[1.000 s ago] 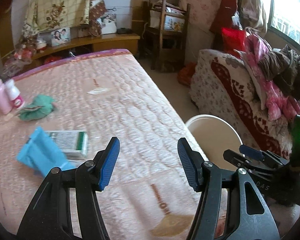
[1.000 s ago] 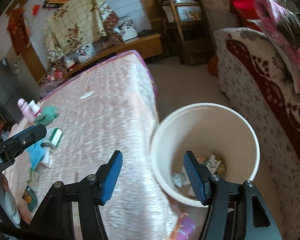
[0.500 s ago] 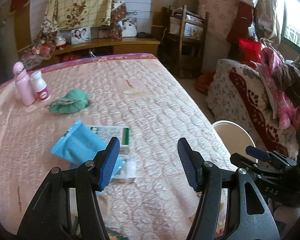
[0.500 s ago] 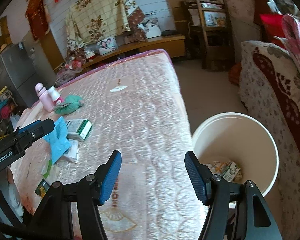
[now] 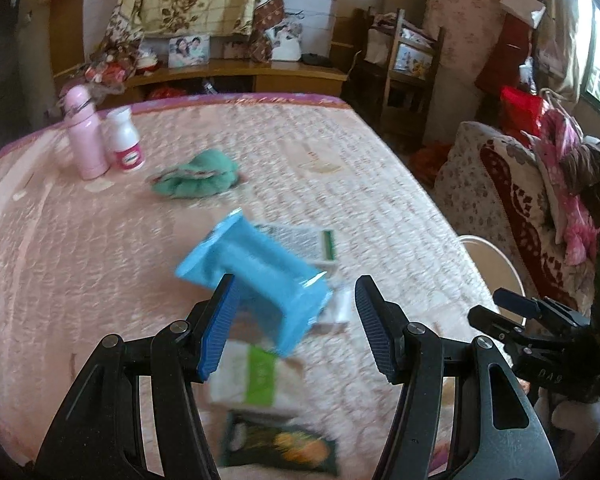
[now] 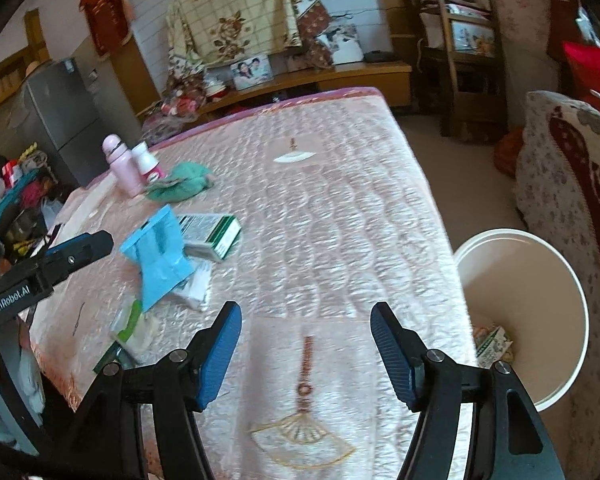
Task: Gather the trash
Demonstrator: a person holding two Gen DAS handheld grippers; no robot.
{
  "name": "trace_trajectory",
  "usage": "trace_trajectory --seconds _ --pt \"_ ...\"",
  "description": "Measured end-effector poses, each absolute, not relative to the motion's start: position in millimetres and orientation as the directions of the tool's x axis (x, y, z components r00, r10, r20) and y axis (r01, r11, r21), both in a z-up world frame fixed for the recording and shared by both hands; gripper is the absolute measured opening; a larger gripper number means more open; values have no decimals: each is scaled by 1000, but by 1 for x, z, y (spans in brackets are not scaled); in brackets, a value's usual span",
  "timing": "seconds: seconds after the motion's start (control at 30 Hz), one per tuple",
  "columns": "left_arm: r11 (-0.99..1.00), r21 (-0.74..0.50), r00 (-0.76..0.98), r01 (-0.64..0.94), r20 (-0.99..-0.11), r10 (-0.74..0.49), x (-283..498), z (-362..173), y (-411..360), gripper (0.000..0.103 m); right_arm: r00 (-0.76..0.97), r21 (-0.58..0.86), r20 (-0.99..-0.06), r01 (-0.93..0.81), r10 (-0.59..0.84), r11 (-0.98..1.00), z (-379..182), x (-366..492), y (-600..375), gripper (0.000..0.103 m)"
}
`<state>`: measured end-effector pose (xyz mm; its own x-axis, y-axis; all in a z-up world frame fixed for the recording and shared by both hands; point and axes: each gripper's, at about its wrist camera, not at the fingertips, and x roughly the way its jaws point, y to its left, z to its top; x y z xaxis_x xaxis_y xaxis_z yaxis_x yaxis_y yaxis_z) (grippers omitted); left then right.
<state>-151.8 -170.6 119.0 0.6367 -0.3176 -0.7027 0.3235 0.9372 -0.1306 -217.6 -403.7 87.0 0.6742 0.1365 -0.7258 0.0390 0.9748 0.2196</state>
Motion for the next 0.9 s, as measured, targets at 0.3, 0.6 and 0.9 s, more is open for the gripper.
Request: trace_trajectory --seconds 0.3,0.6,0.9 --pt "951 -152 585 270 -758 -287 -158 100 -118 59 625 246 -752 -28 209 969 71 -211 -370 66" --pt "962 -145 543 230 -801 -250 -169 74 -87 59 518 352 -758 -186 396 917 59 -211 -320 66" --pt "964 -166 541 207 -801 -255 -162 72 -74 59 394 336 -781 -389 484 858 41 -211 -246 66"
